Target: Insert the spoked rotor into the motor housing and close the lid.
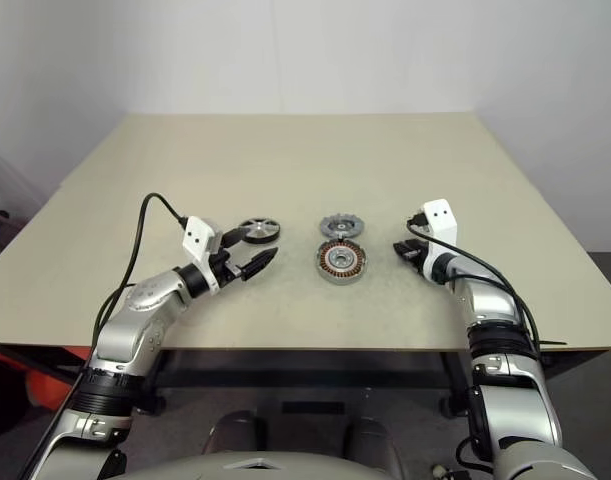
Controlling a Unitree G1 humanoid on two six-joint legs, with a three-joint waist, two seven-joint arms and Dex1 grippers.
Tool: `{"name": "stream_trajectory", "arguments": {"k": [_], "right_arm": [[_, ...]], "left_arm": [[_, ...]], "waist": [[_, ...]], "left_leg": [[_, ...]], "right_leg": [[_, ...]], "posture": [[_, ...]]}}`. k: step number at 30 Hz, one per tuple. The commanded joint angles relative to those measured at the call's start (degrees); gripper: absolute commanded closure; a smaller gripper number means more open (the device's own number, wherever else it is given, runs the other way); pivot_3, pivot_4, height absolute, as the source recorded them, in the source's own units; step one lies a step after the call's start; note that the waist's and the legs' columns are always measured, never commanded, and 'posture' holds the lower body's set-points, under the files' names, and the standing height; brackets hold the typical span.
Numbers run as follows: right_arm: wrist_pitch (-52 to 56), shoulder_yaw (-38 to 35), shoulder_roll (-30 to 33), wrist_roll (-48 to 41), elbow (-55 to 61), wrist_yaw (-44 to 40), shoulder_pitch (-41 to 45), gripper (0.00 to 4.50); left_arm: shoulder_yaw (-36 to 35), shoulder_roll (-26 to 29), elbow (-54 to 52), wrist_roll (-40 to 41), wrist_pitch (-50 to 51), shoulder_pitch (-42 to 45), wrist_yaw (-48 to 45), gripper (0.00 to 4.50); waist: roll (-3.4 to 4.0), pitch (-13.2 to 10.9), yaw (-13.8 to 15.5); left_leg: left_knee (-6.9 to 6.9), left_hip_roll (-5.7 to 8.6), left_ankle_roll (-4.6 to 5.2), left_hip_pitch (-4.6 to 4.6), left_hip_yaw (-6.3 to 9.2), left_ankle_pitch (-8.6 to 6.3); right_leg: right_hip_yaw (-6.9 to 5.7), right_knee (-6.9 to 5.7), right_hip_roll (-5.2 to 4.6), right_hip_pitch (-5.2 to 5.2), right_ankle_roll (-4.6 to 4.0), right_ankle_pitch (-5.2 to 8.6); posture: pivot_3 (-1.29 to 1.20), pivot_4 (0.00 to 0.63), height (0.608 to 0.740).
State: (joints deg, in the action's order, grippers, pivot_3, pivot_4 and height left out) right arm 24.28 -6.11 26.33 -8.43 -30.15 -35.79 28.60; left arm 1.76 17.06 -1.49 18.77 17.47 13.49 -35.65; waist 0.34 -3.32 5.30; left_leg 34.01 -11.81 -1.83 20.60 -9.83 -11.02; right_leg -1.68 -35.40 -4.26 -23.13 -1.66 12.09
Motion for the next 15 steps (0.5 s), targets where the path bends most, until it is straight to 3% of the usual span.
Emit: {"name": "stream_trajectory", "arguments": {"k": [1, 15], "right_arm": [[1.1, 1.6, -0.3, -0.1, 1.9, -1.0, -1.0, 3.95], [7.0, 3.6, -2.9, -9.8, 27.3, -7.8, -0.7, 3.95]], "left_arm": [[-0.6, 0.5, -1.6, -0.3, -0.8, 1.5, 0.2, 0.00], [-0.4, 0.4, -1.4, -0.3, -0.9, 1.6, 0.3, 0.00]], "waist": [[0.00, 0.0, 0.0], [0.06, 0.0, -0.1]], "left_leg": [[-0.01, 0.00, 0.00, 0.00, 0.00, 0.00], [-0.18, 0.00, -0.01, 0.19, -0.01, 0.01]], "right_leg": [[0.00, 0.00, 0.00, 0.00, 0.00, 0.00], [0.02, 0.12, 0.00, -0.22, -0.01, -0.01]], "posture": [[0.00, 0.000, 0.740], [0.00, 0.000, 0.740]]}}
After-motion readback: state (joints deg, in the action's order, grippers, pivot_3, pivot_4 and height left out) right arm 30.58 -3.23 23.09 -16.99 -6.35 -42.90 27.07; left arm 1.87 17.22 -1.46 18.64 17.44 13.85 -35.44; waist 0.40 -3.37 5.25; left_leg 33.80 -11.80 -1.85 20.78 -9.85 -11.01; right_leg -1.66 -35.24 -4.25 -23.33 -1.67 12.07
